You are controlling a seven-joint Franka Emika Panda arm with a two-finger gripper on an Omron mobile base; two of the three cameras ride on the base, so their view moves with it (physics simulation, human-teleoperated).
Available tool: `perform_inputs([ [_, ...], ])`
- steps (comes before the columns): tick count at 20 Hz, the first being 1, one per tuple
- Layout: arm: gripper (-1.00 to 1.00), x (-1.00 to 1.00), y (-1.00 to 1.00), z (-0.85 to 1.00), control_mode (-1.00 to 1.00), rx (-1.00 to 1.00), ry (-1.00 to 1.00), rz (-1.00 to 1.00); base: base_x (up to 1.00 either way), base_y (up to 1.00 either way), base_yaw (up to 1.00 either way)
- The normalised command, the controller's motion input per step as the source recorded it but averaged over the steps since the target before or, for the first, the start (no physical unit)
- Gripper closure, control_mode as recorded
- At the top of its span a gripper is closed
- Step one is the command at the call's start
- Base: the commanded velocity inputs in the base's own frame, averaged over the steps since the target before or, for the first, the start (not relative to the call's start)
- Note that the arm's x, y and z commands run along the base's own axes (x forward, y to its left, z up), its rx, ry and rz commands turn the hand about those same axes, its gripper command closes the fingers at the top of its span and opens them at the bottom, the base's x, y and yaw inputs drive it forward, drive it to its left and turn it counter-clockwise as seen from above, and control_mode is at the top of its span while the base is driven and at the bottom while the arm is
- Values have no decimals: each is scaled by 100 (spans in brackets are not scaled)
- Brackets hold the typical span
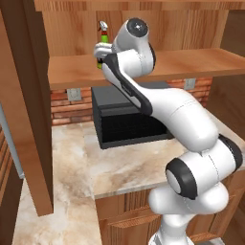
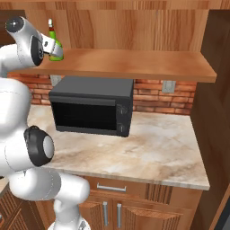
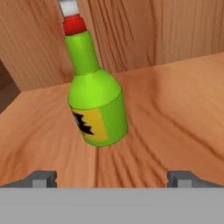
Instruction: Move the cutting board and knife to the sink. Then move spray from the cabinet to the counter.
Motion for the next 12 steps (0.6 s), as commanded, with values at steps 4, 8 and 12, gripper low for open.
perform_inputs([
  [4, -100, 38, 6, -2, -100, -9, 0, 0, 0, 0, 0],
  [8, -100, 35, 9, -5, -100, -12, 0, 0, 0, 0, 0],
  [12, -100, 29, 18, -5, -100, -7, 0, 1, 0, 0, 0],
])
